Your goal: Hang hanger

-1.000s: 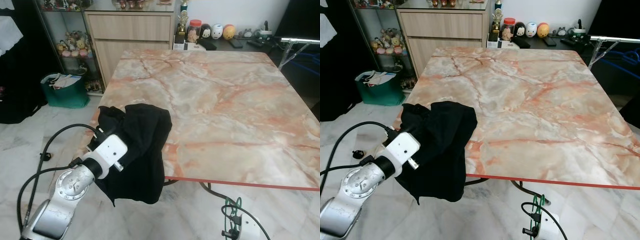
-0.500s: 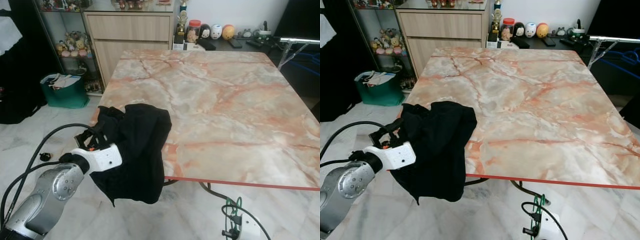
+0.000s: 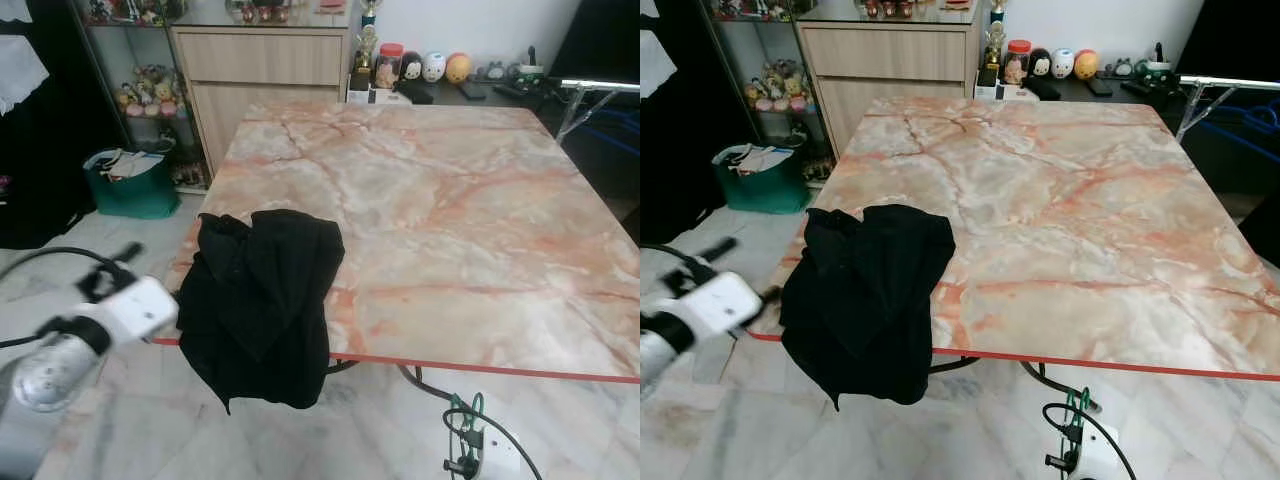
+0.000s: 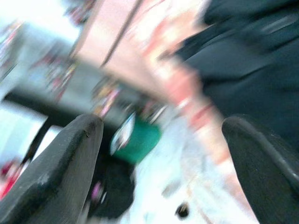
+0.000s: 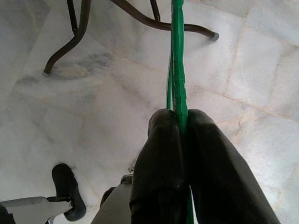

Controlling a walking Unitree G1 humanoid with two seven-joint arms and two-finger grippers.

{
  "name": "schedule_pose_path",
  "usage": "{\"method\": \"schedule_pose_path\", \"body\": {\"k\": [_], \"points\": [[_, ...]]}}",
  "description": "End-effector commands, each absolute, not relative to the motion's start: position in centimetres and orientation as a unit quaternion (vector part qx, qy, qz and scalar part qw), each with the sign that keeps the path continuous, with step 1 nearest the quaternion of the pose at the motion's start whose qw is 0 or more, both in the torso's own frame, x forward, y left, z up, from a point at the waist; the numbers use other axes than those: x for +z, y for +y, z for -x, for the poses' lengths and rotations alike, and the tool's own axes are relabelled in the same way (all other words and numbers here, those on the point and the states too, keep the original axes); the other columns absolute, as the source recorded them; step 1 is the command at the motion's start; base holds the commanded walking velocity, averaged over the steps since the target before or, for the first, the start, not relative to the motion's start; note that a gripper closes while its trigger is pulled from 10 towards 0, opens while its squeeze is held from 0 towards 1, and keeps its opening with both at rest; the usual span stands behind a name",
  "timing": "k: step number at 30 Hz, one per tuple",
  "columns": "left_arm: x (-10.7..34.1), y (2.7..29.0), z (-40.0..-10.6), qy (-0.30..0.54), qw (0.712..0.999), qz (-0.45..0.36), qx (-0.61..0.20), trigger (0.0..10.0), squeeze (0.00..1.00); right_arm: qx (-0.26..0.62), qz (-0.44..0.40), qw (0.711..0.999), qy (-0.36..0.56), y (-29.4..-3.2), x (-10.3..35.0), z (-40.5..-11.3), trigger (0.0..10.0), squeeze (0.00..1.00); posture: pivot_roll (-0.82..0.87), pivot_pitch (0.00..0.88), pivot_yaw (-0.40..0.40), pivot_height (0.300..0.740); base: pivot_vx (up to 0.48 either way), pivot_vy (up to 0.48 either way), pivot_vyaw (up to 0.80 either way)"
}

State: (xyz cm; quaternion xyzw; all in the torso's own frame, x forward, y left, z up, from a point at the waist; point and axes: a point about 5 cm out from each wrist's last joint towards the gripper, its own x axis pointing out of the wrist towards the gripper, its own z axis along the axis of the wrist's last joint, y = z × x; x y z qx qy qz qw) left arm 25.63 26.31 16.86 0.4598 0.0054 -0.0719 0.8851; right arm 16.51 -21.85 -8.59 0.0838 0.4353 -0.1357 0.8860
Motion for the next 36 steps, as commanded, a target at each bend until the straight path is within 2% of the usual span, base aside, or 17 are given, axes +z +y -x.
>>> {"method": "schedule_pose_path", "body": {"k": [1,4,6,10,16,26,36], "points": [[16.8,27.1,-25.8,0.006,0.916,-0.402,-0.021,10.0,0.0,-0.135,-0.083,0.885,0.437,-22.0,-8.6,-16.5,10.0,0.0,0.2,0.0,-0.025,0.74,0.0,0.0,0.0],[16.3,26.6,-26.0,-0.006,0.959,-0.282,0.022,10.0,0.0,-0.135,-0.084,0.886,0.436,-22.0,-8.5,-16.6,10.0,0.0,0.2,0.0,-0.026,0.74,0.0,0.0,0.0],[15.3,24.5,-26.1,-0.018,0.984,-0.177,0.01,10.0,0.0,-0.137,-0.086,0.886,0.434,-22.1,-8.5,-16.6,10.0,0.0,0.19,0.0,-0.028,0.74,0.0,0.0,0.0],[13.4,20.4,-26.4,-0.018,0.996,-0.079,-0.023,10.0,0.0,-0.138,-0.087,0.887,0.432,-22.1,-8.5,-16.6,10.0,0.0,0.17,0.0,-0.029,0.74,0.0,0.0,0.0],[13.8,18.6,-27.1,-0.031,0.998,-0.05,-0.03,10.0,0.0,-0.141,-0.086,0.887,0.432,-22.2,-8.5,-16.5,10.0,0.0,0.17,0.0,-0.032,0.74,0.0,0.0,0.0],[14.4,19.0,-27.5,-0.038,0.997,-0.055,-0.029,10.0,0.0,-0.144,-0.088,0.885,0.433,-22.1,-8.6,-16.5,10.0,0.0,0.15,0.0,-0.022,0.74,0.0,-0.41,0.0],[15.1,18.0,-27.8,-0.056,0.997,-0.048,-0.039,10.0,0.0,-0.144,-0.088,0.884,0.435,-22.0,-8.6,-16.3,10.0,0.0,0.15,0.0,-0.017,0.74,0.0,-0.426,0.0]]}}
